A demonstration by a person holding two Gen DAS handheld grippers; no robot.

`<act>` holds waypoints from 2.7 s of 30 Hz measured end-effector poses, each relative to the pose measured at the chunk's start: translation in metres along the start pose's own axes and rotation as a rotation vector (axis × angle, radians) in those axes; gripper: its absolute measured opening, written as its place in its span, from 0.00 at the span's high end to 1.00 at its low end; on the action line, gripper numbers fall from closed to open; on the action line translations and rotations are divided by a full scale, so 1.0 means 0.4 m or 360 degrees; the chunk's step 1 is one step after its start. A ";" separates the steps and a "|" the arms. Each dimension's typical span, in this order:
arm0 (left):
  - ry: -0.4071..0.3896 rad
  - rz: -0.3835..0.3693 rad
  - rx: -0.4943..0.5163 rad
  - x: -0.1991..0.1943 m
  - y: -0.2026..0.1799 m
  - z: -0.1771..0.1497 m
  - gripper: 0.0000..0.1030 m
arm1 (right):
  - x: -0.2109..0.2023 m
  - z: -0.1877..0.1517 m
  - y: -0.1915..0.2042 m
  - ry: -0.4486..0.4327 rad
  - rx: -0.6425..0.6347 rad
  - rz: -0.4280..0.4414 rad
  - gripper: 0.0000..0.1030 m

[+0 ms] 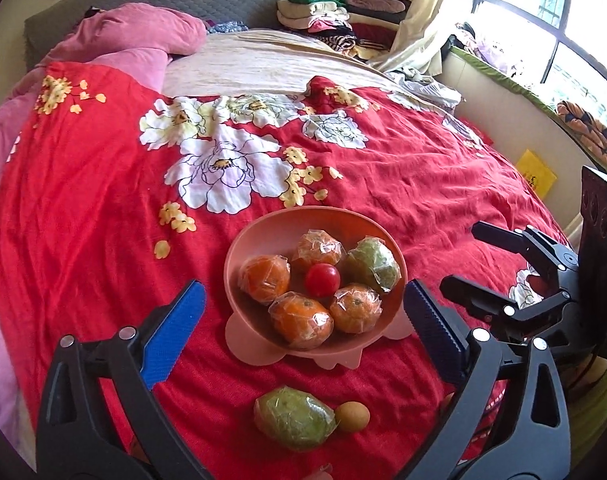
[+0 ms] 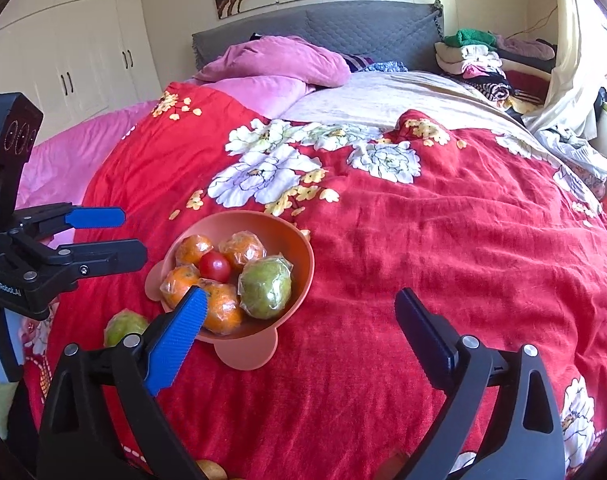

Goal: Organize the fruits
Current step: 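Withdraw both open grippers from the pink bowl, then move the left gripper to the large bagged green fruit while the right gripper approaches a brown round fruit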

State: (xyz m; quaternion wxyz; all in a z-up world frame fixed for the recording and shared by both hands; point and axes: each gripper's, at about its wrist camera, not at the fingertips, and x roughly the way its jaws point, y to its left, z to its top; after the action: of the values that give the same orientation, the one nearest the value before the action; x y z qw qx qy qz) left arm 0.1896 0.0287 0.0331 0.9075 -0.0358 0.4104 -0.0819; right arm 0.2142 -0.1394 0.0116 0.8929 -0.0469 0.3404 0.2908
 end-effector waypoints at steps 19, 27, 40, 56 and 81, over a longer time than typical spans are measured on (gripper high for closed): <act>-0.0023 0.0001 -0.0012 -0.042 -0.009 -0.027 0.10 | -0.078 0.012 0.027 -0.0085 -0.0002 0.0022 0.05; -0.0027 -0.0009 -0.0014 -0.059 -0.018 -0.037 0.10 | -0.103 0.002 0.038 -0.0088 -0.0007 0.0030 0.05; -0.0018 -0.0007 -0.0029 -0.091 -0.009 -0.081 0.10 | -0.167 -0.027 0.053 -0.0090 -0.0027 0.0015 0.05; 0.0063 0.0014 -0.0013 -0.097 0.003 -0.172 0.10 | -0.181 -0.115 0.068 0.0056 -0.0073 -0.0035 0.05; 0.0154 0.0048 0.0017 -0.066 0.009 -0.267 0.14 | -0.148 -0.249 0.075 0.0309 -0.0152 -0.0025 0.53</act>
State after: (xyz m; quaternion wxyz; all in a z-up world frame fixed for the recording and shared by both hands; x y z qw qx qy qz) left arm 0.0928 0.0371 -0.0185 0.8880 -0.0209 0.4538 -0.0719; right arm 0.1044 -0.1718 -0.0234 0.8547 -0.1200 0.4106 0.2939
